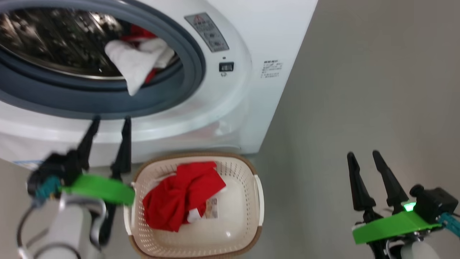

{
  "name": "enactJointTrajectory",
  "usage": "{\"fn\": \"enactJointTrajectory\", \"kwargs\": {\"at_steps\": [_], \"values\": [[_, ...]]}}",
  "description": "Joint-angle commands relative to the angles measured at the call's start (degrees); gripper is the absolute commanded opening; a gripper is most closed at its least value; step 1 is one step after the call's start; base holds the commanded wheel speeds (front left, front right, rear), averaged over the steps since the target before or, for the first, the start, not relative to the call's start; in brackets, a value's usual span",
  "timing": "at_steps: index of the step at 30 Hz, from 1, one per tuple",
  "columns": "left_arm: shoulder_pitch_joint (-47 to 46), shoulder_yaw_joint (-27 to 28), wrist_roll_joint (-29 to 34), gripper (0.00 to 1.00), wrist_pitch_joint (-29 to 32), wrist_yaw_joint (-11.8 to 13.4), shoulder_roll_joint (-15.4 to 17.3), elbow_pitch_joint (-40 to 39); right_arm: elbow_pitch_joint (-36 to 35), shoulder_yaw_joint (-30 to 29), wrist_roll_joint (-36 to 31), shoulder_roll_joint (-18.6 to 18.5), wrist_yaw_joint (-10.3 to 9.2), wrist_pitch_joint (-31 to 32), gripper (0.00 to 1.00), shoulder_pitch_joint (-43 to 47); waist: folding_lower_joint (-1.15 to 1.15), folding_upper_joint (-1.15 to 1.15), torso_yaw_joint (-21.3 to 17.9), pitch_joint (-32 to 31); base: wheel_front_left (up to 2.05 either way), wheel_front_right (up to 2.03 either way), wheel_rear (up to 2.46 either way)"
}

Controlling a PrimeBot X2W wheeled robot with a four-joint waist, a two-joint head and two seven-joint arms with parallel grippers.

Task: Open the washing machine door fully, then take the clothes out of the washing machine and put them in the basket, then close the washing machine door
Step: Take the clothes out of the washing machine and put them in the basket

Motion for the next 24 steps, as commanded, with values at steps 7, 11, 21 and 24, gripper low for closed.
{"fn": "enactJointTrajectory", "kwargs": {"at_steps": [7, 11, 21, 24], "values": [[-14.4, -2.6, -3.4, 1.00, -0.3, -0.3, 4.9, 7.8, -2.2, 2.0, 1.5, -0.6, 0.36, -0.4, 1.00, -4.6, 0.00, 0.00, -2.0, 11.0, 0.00, 0.00, 0.00], [-21.1, -5.3, -5.5, 1.00, -0.3, -0.3, 6.4, 12.9, -2.2, 2.3, 1.9, -0.6, 0.36, -0.4, 1.00, -6.0, 0.00, 0.00, -2.2, 13.4, 0.00, 0.00, 0.00], [-33.4, -11.3, -11.3, 1.00, -0.3, -0.3, 8.3, 24.5, -2.4, 3.0, 2.1, -0.6, 0.36, -0.4, 1.00, -8.0, 0.00, 0.00, -2.2, 16.6, 0.00, 0.00, 0.00], [-36.0, -12.7, -12.7, 1.00, -0.3, -0.3, 8.7, 27.0, -2.4, 3.4, 2.3, -0.6, 0.36, -0.4, 1.00, -8.5, 0.00, 0.00, -2.6, 17.1, 0.00, 0.00, 0.00]]}}
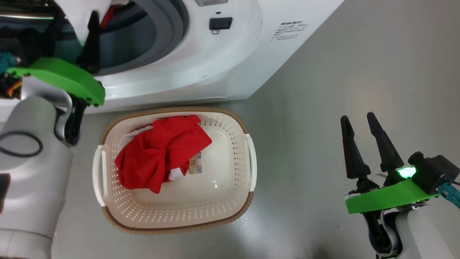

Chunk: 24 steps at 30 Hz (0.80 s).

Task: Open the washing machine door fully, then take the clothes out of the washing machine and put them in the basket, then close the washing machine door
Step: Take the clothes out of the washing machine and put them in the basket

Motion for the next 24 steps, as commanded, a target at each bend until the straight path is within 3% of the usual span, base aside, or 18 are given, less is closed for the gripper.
{"fn": "enactJointTrajectory", "kwargs": {"at_steps": [1, 12, 13, 14, 15, 18, 20, 24], "values": [[-2.0, 0.0, -1.1, 1.00, -0.3, -0.3, 2.6, 0.2, -1.3, 1.5, 1.2, -0.5, 0.36, -0.4, 1.00, -0.4, 0.00, 0.00, -0.5, 0.5, 0.00, 0.00, 0.00], [-7.3, -3.8, -4.4, 1.00, -0.3, -0.3, 3.6, 5.3, -1.5, 2.4, 2.0, -0.5, 0.36, -0.4, 1.00, -1.0, 0.00, 0.00, -2.1, 1.8, 0.00, 0.00, 0.00], [-7.6, -4.1, -4.7, 0.92, -0.3, -0.3, 3.7, 5.8, -1.5, 2.5, 2.0, -0.5, 0.36, -0.4, 1.00, -1.0, 0.00, 0.00, -2.2, 1.8, 0.00, 0.00, 0.00], [-7.9, -4.4, -4.9, 0.65, -0.3, -0.3, 3.8, 6.3, -1.5, 2.5, 2.1, -0.5, 0.36, -0.4, 1.00, -1.1, 0.00, 0.00, -2.4, 1.8, 0.00, 0.00, 0.00], [-8.0, -4.7, -5.0, 0.47, -0.3, -0.3, 3.9, 6.6, -1.5, 2.5, 2.1, -0.5, 0.36, -0.4, 1.00, -1.1, 0.00, 0.00, -2.5, 1.8, 0.00, 0.00, 0.00], [-8.2, -5.1, -5.2, 0.13, -0.3, -0.3, 4.1, 6.9, -1.6, 2.3, 2.2, -0.5, 0.36, -0.4, 1.00, -1.1, 0.00, 0.00, -2.6, 1.6, 0.00, 0.00, 0.00], [-8.1, -5.1, -5.1, 0.00, -0.3, -0.3, 4.1, 6.6, -1.6, 2.1, 2.1, -0.5, 0.36, -0.4, 1.00, -1.1, 0.00, 0.00, -2.5, 1.4, 0.00, 0.00, 0.00], [-7.3, -4.1, -4.7, 0.00, -0.3, -0.3, 4.0, 5.4, -1.5, 1.8, 1.8, -0.5, 0.36, -0.4, 1.00, -1.0, 0.00, 0.00, -1.9, 0.6, 0.00, 0.00, 0.00]]}}
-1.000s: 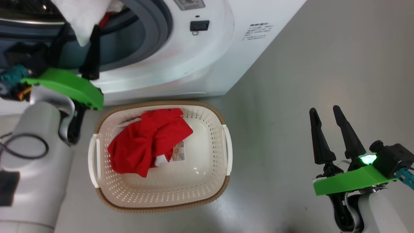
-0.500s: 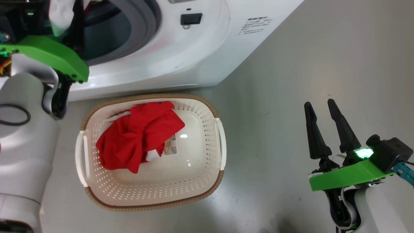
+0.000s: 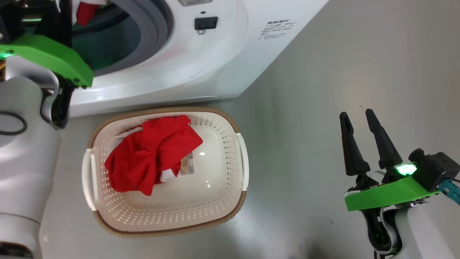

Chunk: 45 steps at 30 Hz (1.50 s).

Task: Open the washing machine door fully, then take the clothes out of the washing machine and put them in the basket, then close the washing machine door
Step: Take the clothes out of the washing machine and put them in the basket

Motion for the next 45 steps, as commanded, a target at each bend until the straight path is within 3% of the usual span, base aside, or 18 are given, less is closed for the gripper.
{"fn": "enactJointTrajectory", "kwargs": {"at_steps": [1, 12, 24, 45], "values": [[0.2, 1.7, 0.5, 0.00, -0.3, -0.3, 2.4, -1.9, -1.3, 1.0, -0.2, -0.5, 0.36, -0.4, 1.00, 0.0, 0.00, 0.00, 0.5, -0.5, 0.00, 0.00, 0.00], [8.6, 8.9, 4.2, 0.00, -0.3, -0.3, 0.6, -11.4, -1.0, 0.3, -1.2, -0.5, 0.36, -0.4, 1.00, 0.7, 0.00, 0.00, 2.7, -4.0, 0.00, 0.00, 0.00], [24.1, 18.0, 9.4, 0.00, -0.3, -0.3, -4.1, -27.9, 0.2, -0.8, -2.3, -0.5, 0.36, -0.4, 1.00, 2.9, 0.00, 0.00, 5.7, -9.7, 0.00, 0.00, 0.00], [44.5, 23.9, 14.2, 0.00, -0.3, -0.3, -9.0, -57.3, 0.8, -1.1, -2.8, -0.5, 0.36, -0.4, 1.00, 6.4, 0.00, 0.00, 7.0, -15.1, 0.00, 0.00, 0.00]]}}
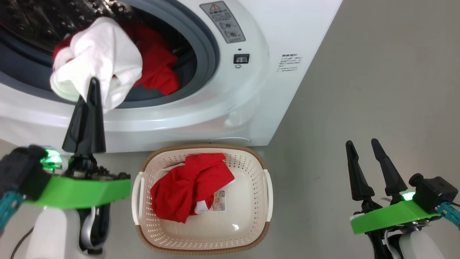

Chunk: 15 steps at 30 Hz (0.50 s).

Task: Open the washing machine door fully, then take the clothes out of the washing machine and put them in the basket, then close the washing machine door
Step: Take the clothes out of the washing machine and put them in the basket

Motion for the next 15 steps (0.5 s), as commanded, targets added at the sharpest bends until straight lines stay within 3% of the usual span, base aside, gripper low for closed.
{"fn": "enactJointTrajectory", "kwargs": {"at_steps": [1, 9, 15], "values": [[0.6, 1.9, 0.6, 0.00, -0.3, -0.3, 1.1, -2.7, -1.3, 1.2, -0.3, -0.4, 0.36, -0.4, 1.00, 0.5, 0.00, 0.00, 0.1, -0.1, 0.00, 0.00, 0.00], [3.8, 0.2, 2.0, 0.00, -0.3, -0.3, 0.4, -12.3, -1.4, 1.2, -0.6, -0.4, 0.36, -0.4, 1.00, 0.5, 0.00, 0.00, 0.3, 0.4, 0.00, 0.00, 0.00], [5.7, -2.7, 1.9, 0.00, -0.3, -0.3, 0.2, -11.5, -1.5, 1.6, -0.4, -0.4, 0.36, -0.4, 1.00, -0.2, 0.00, 0.00, 0.0, 1.5, 0.00, 0.00, 0.00]]}}
